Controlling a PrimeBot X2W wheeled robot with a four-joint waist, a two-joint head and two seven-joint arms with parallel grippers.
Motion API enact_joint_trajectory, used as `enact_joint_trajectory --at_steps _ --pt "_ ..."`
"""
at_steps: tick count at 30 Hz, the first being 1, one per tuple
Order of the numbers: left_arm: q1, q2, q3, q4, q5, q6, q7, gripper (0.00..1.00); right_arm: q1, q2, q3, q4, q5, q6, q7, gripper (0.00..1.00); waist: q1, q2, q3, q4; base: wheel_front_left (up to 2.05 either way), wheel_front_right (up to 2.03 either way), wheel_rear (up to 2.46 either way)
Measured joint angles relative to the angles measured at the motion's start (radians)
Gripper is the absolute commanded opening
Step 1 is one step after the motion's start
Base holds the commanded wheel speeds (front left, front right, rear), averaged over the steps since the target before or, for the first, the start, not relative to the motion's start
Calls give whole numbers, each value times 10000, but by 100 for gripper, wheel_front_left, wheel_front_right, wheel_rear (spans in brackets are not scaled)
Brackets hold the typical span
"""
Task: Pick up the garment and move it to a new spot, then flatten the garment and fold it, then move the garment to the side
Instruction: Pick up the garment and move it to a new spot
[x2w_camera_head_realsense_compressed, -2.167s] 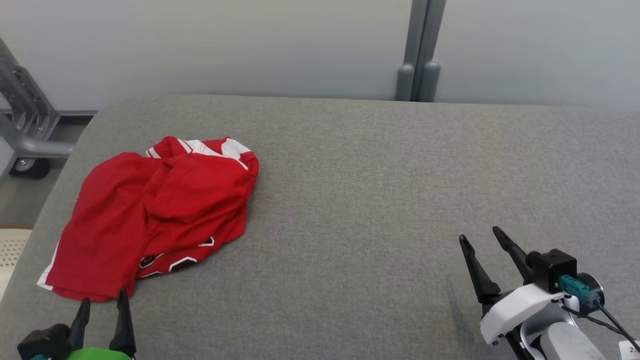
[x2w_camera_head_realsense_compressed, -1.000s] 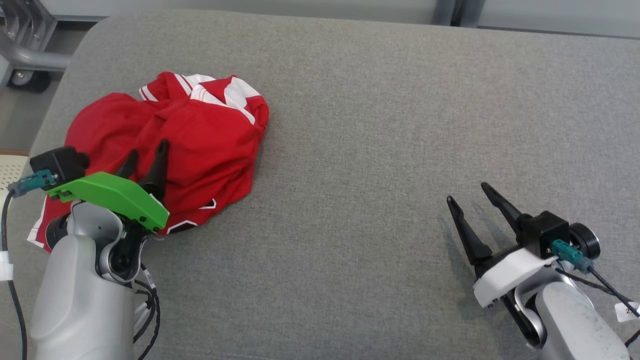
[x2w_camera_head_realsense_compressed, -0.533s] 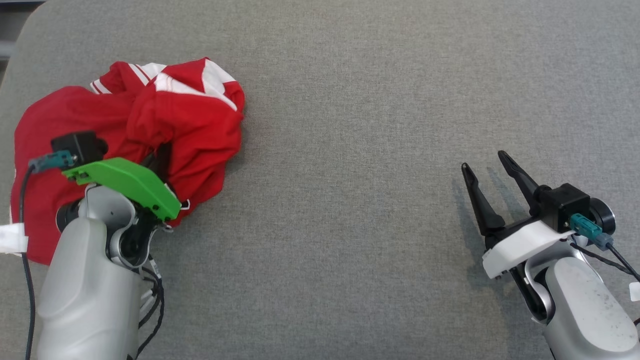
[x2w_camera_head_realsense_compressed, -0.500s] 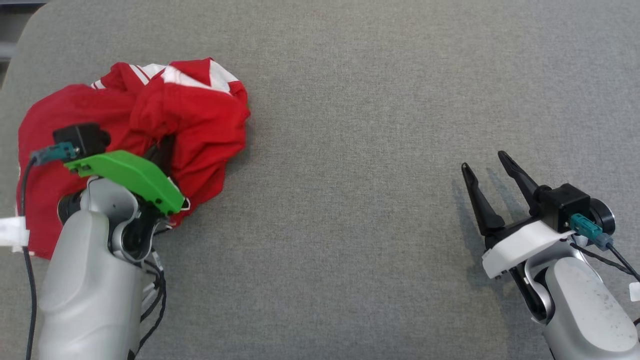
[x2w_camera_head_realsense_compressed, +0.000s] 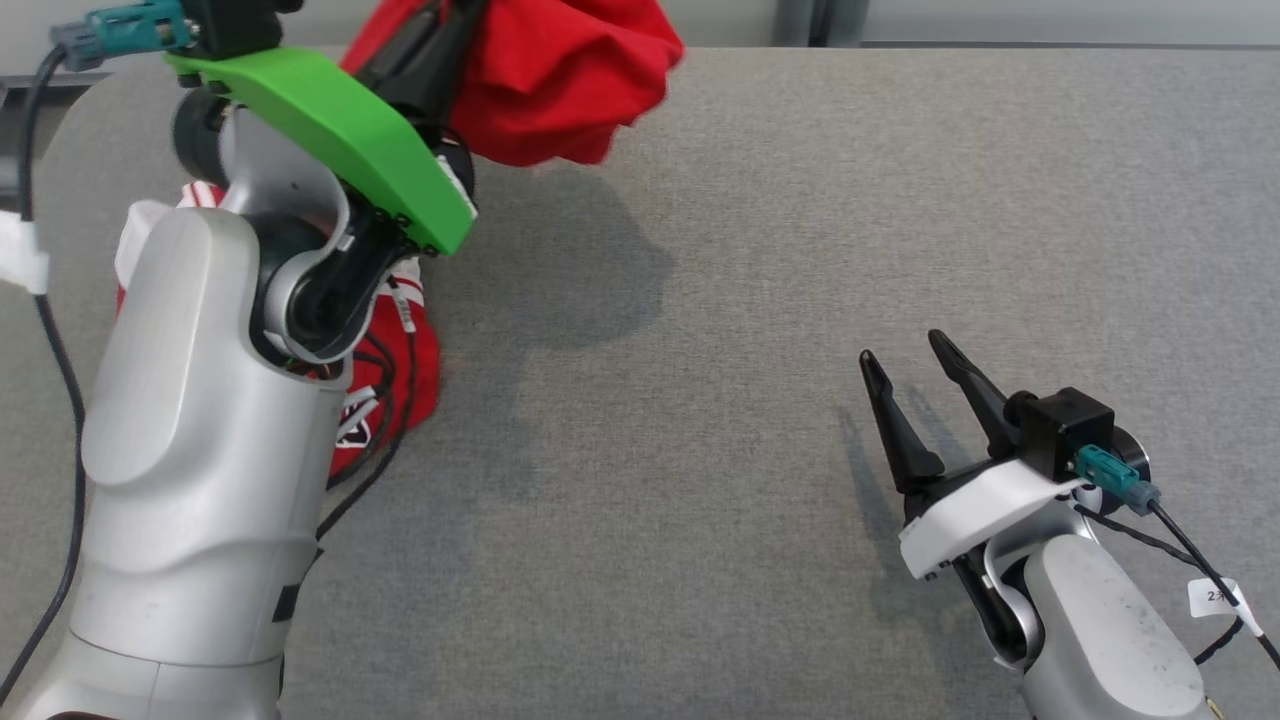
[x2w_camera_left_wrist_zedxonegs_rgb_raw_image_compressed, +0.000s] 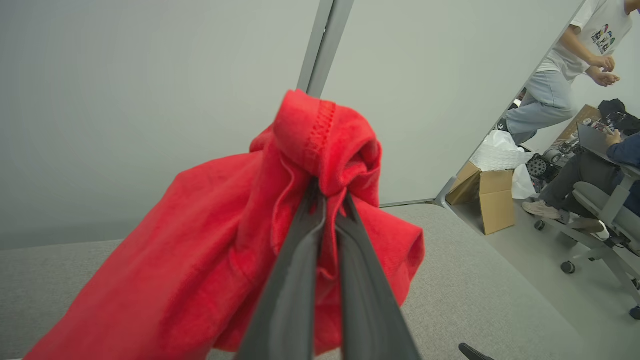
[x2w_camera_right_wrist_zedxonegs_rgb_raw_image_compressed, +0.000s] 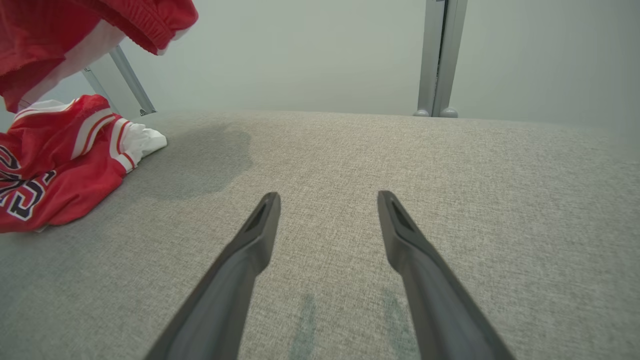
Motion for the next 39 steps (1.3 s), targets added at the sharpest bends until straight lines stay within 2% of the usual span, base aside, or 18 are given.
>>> enact_joint_trajectory --at_steps 2,4,10,14,19,24,27,30,32,33,35,37,38,39 --pt "-8 -169 -188 -77 -612 0 537 0 0 109 27 4 71 0 0 100 0 0 -70 -178 0 0 0" --pt "-9 -155 -364 -123 -742 0 932 0 2 224 19 8 130 0 0 100 0 0 -132 -382 0 0 0" --pt "-21 -226 -351 -165 -2010 0 2111 0 308 270 -330 -27 307 -27 0 100 0 0 -268 -1095 0 0 0" --pt "103 -339 -1066 -190 -2374 0 2819 0 644 303 -844 -192 533 -380 0 100 0 0 -300 -1744 0 0 0" --pt "955 -399 -2029 -431 -2865 0 3162 0 967 332 -1154 -380 644 -560 0 100 0 1 -256 -2404 0 0 0" --pt "1230 -349 -2299 -1310 -4451 0 2474 0 1181 376 -1156 -407 644 -556 0 100 0 0 -167 -3072 0 0 0" --pt "1262 -353 -2065 -1496 -4265 12 1611 0 1189 405 -1041 -382 639 -529 0 100 0 1 -117 -3475 0 0 0" --pt "1693 -337 -1593 -1189 -3237 25 986 0 1185 420 -738 -196 629 -410 0 100 0 0 -85 -3882 0 0 0" --pt "2324 -274 -1672 -838 -2991 29 848 0 1185 479 -652 -132 617 -351 0 100 0 0 -77 -4146 0 0 0" --pt "2670 -255 -1845 -642 -2869 27 849 20 1186 483 -658 -132 617 -351 0 100 0 0 -75 -4266 0 0 0" --pt "3319 -213 -2151 -297 -2623 27 802 50 1185 476 -673 -132 591 -326 0 100 0 0 -79 -4460 0 0 0" --pt "3728 -84 -2431 -33 -2318 25 692 91 1185 468 -692 -140 525 -268 0 100 0 0 -94 -4564 0 0 0" --pt "3850 54 -2552 50 -2084 25 602 100 1181 464 -694 -146 493 -265 0 100 0 0 -101 -4561 0 0 0" --pt "3929 205 -2631 161 -1858 23 546 100 1172 466 -686 -157 445 -259 0 100 0 0 -105 -4537 0 0 0"
